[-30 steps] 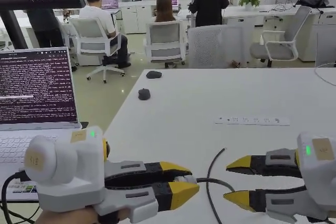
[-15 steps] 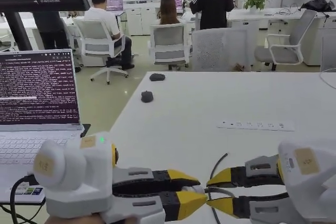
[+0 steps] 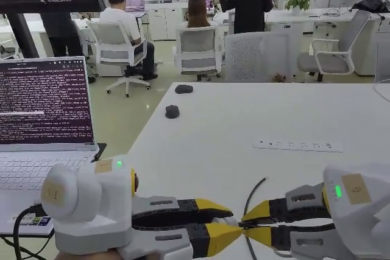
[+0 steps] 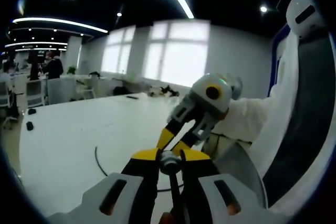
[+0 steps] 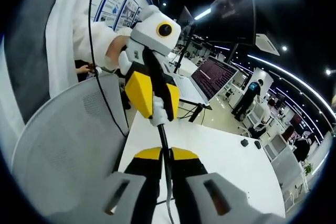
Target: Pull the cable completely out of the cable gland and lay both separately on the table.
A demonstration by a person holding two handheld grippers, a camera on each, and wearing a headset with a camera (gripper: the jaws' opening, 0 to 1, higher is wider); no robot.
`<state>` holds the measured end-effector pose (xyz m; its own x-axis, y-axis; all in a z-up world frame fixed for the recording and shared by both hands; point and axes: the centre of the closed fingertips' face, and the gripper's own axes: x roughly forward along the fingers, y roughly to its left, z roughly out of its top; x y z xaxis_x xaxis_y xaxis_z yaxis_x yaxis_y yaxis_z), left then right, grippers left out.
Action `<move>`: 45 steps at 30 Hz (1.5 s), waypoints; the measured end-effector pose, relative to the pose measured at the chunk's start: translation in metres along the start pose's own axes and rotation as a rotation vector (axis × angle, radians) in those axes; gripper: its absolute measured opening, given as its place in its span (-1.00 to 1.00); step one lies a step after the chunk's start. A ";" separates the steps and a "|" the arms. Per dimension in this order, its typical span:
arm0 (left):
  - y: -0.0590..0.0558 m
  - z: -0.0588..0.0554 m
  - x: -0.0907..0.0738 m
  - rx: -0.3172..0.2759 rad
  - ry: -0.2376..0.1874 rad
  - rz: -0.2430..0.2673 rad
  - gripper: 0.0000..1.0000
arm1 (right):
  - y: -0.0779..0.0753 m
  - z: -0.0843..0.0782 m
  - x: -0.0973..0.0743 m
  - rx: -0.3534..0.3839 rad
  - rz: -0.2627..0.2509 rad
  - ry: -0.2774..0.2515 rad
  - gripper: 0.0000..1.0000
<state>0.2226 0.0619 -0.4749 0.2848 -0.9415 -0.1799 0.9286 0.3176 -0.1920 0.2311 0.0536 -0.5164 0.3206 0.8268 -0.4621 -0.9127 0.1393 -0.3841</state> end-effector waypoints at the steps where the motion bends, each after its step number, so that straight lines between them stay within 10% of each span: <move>1: 0.000 0.003 -0.001 -0.007 -0.015 -0.001 -0.67 | 0.001 -0.002 0.000 0.004 0.002 0.002 -0.93; 13: 0.008 -0.003 -0.008 -0.028 -0.024 0.028 -0.67 | -0.002 -0.036 -0.006 0.071 -0.015 0.055 -0.93; 26: 0.026 -0.014 -0.025 -0.063 -0.037 0.097 -0.67 | -0.007 -0.114 -0.013 0.224 -0.054 0.212 -0.90; 45: 0.045 -0.049 -0.041 -0.169 -0.019 0.183 -0.67 | 0.016 -0.226 0.055 0.540 0.010 0.393 -0.80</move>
<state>0.2411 0.1197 -0.5230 0.4502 -0.8683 -0.2083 0.8088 0.4954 -0.3169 0.2911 -0.0217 -0.7283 0.2863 0.5836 -0.7599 -0.8820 0.4704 0.0290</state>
